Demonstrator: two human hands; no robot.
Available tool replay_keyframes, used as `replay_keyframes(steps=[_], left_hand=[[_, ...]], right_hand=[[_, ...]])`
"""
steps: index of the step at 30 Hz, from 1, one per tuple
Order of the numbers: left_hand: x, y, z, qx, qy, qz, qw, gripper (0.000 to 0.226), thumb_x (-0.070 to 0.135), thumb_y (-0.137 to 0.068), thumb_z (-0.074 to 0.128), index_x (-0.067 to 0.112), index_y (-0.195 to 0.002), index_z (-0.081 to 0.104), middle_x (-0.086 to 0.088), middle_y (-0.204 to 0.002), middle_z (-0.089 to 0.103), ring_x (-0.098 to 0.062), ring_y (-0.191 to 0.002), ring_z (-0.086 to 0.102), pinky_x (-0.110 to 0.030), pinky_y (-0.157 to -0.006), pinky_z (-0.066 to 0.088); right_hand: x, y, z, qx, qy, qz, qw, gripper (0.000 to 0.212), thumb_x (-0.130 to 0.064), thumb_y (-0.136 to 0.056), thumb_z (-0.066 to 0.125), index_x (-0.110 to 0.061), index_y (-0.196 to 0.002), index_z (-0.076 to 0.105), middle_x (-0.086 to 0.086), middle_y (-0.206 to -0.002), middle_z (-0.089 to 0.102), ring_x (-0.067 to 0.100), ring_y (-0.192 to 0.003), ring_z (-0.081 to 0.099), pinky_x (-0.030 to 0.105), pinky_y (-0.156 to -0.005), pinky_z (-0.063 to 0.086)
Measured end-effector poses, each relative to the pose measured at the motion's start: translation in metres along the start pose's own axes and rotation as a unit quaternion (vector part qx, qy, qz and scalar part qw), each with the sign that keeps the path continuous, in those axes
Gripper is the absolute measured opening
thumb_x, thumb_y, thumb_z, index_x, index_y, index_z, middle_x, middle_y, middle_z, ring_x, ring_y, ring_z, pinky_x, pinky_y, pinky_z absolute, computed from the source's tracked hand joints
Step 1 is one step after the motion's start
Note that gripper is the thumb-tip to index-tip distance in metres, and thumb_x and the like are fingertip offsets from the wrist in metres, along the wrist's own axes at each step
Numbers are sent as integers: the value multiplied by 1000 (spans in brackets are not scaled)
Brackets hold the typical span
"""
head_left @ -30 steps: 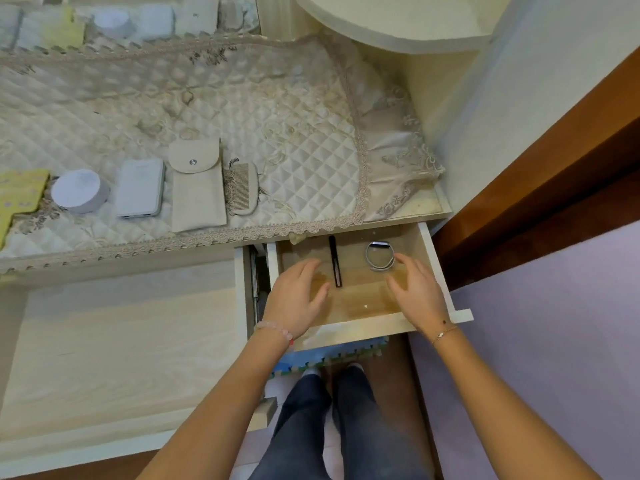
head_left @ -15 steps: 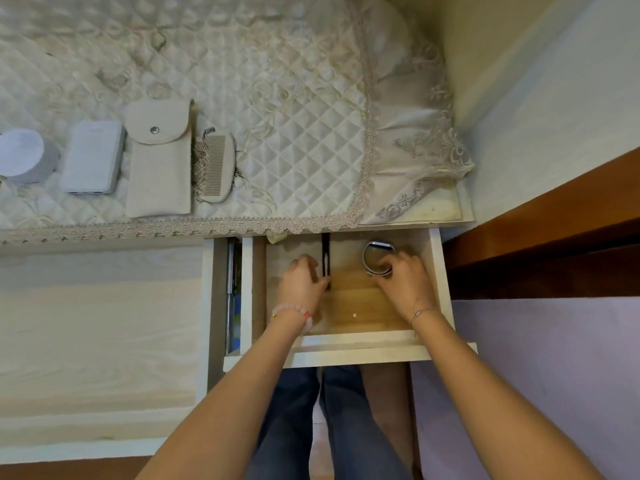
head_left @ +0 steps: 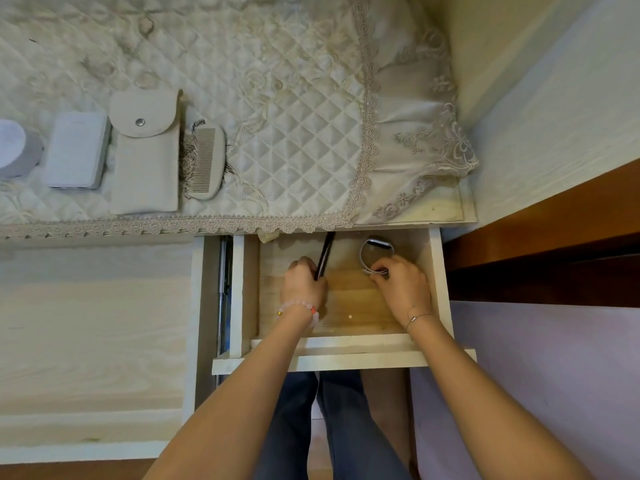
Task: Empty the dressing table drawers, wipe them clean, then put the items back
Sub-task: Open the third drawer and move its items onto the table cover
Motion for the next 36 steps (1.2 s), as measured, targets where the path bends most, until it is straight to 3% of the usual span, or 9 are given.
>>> replay_keyframes(steps=[5,8,11,15,19,23,28,31,36], left_hand=[[-5,6,-8,1,56,-42,998,15,9,-80,57,13,-94,62,-6,-97,65,-18,-83,54,-21,-68,38],[-12,18,-16,-2,96,-50,994,13,9,-81,60,11,-94,63,-3,-86,62,-18,-87,56,-19,-71,39],[-16,33,-27,-9,138,-37,990,14,7,-81,63,9,-94,64,4,-74,57,-12,-76,56,-16,-63,41],[-18,56,-43,-16,175,-8,984,13,5,-82,62,12,-92,63,3,-78,58,-8,-74,56,-9,-60,40],[-21,76,-59,-8,199,31,980,15,4,-80,63,19,-83,62,1,-77,60,-14,-76,59,-16,-67,46],[-23,93,-75,-13,214,63,975,11,6,-80,66,13,-87,66,-2,-79,62,-18,-80,61,-27,-75,52],[-13,99,-104,5,252,94,963,10,6,-80,66,7,-89,66,-4,-79,62,-14,-75,59,-24,-73,52],[-3,95,-125,25,267,106,957,9,6,-80,67,8,-88,66,-2,-76,63,-12,-72,59,-15,-66,49],[15,78,-155,47,311,115,942,8,6,-81,67,14,-85,65,-1,-73,61,-16,-74,60,-32,-77,53]], right_hand=[[-3,6,-10,36,-60,-10,998,11,-23,-84,67,-16,-92,70,2,-96,65,20,-81,62,26,-65,46],[-7,15,-16,43,-89,-7,995,12,-23,-84,67,-16,-92,71,-1,-96,64,15,-80,62,25,-65,47],[-11,28,-20,53,-105,-11,993,12,-23,-83,68,-16,-92,70,-2,-94,63,13,-79,61,26,-65,49],[-16,45,-31,68,-90,-6,994,13,-23,-84,66,-17,-95,69,-5,-95,61,9,-78,55,17,-57,38],[-25,64,-47,86,-88,-17,992,10,-25,-85,65,-19,-93,68,-5,-94,63,13,-84,60,32,-66,49],[-34,84,-63,121,-85,-40,988,8,-20,-82,68,-18,-90,69,-5,-89,63,14,-81,61,31,-67,49],[-51,95,-82,151,-71,-56,984,7,-22,-84,66,-20,-90,68,-8,-88,63,9,-79,60,29,-64,49],[-66,93,-95,167,-73,-73,981,7,-22,-83,67,-22,-90,68,-12,-87,61,5,-76,58,28,-64,50],[-95,69,-121,192,-66,-114,972,10,-23,-83,67,-21,-93,68,-10,-88,62,7,-76,58,23,-63,44]])
Point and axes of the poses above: each hand's wrist, its own y-axis away from the middle knuckle, its own z-axis out of the palm, x = y × z, the point moved 4 cm from there along -y, towards the middle knuckle
